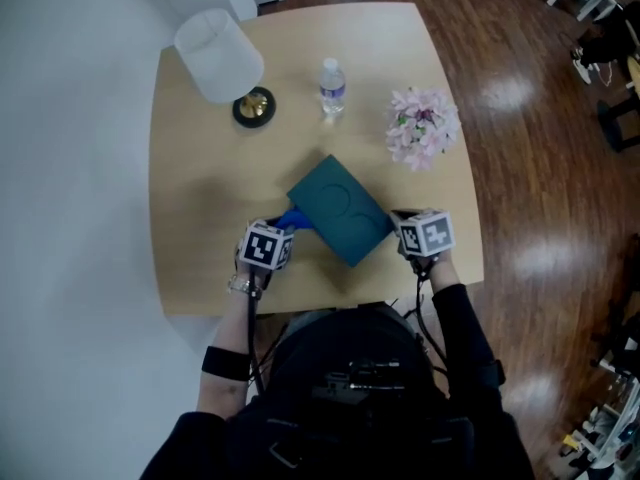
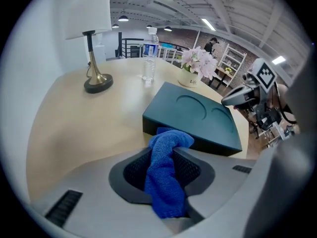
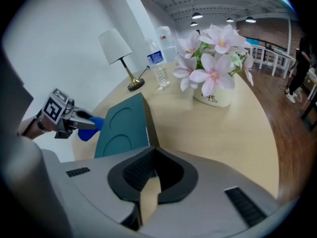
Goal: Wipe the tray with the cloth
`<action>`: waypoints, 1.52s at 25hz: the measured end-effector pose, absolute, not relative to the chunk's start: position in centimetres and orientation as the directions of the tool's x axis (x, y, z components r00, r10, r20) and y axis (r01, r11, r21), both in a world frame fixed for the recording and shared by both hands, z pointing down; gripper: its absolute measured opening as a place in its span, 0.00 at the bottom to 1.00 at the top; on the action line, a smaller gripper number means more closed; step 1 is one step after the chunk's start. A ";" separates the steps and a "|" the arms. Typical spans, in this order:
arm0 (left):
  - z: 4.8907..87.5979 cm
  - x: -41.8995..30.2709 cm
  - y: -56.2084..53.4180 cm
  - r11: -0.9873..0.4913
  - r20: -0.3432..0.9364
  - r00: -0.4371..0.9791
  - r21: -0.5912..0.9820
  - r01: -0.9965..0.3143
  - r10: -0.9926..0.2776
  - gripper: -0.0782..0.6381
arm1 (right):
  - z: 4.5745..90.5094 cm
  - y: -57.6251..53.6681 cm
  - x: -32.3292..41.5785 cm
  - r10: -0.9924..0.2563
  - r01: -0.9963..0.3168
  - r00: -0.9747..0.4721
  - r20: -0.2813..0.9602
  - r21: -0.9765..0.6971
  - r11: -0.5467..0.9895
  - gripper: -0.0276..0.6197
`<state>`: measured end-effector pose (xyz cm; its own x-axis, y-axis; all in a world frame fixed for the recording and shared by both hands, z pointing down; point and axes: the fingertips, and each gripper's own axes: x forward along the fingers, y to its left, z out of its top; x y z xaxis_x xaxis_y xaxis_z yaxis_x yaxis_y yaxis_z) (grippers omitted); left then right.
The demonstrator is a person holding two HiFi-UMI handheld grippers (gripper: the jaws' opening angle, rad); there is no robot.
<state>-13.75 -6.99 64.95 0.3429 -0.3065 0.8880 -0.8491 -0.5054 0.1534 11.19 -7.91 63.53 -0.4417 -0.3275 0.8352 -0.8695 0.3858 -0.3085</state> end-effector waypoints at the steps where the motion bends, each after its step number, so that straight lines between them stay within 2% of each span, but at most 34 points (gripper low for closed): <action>1: 64.9 -14.0 -7.1 -0.507 0.887 0.346 0.157 -0.848 -0.304 0.28 | 63.5 -7.0 10.7 -0.307 -0.863 -0.443 0.842 -0.309 0.399 0.05; 12: 64.8 -17.2 -5.7 -0.478 0.865 0.367 0.176 -0.861 -0.343 0.28 | 64.1 2.1 4.2 -0.118 -0.777 -0.483 0.868 -0.362 0.515 0.05; 14: 64.5 -17.9 -6.0 -0.456 0.856 0.365 0.177 -0.872 -0.366 0.28 | 63.4 1.5 4.2 -0.139 -0.780 -0.466 0.874 -0.331 0.531 0.05; 17: 64.1 -19.1 -8.4 -0.408 0.838 0.334 0.150 -0.901 -0.431 0.28 | 61.6 -0.5 3.6 -0.234 -0.792 -0.448 0.863 -0.261 0.552 0.05; 20: 65.0 -19.1 -11.6 -0.423 0.842 0.309 0.107 -0.900 -0.443 0.28 | 61.4 -1.1 1.9 -0.263 -0.774 -0.444 0.857 -0.219 0.594 0.05; 25: 65.8 -16.8 -11.3 -0.566 0.865 0.380 0.142 -0.812 -0.328 0.28 | 62.4 0.1 0.3 -0.225 -0.750 -0.428 0.876 -0.205 0.629 0.05; 28: 65.2 -15.1 -8.2 -0.676 0.855 0.452 0.176 -0.716 -0.256 0.28 | 62.7 0.6 0.2 -0.211 -0.737 -0.430 0.878 -0.206 0.643 0.05; 31: 65.7 -13.8 -3.7 -0.763 0.872 0.463 0.188 -0.618 -0.160 0.28 | 62.8 0.6 0.3 -0.204 -0.735 -0.440 0.875 -0.220 0.641 0.05; 38: 66.1 -11.5 6.8 -0.837 0.859 0.509 0.319 -0.444 0.058 0.28 | 63.0 0.7 0.0 -0.181 -0.704 -0.465 0.867 -0.238 0.669 0.05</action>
<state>-11.50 6.85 66.06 0.5088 0.0580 0.8589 -0.4436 -0.8374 0.3193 -0.02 0.74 62.95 -0.4650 -0.1811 0.8666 -0.7044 0.6686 -0.2383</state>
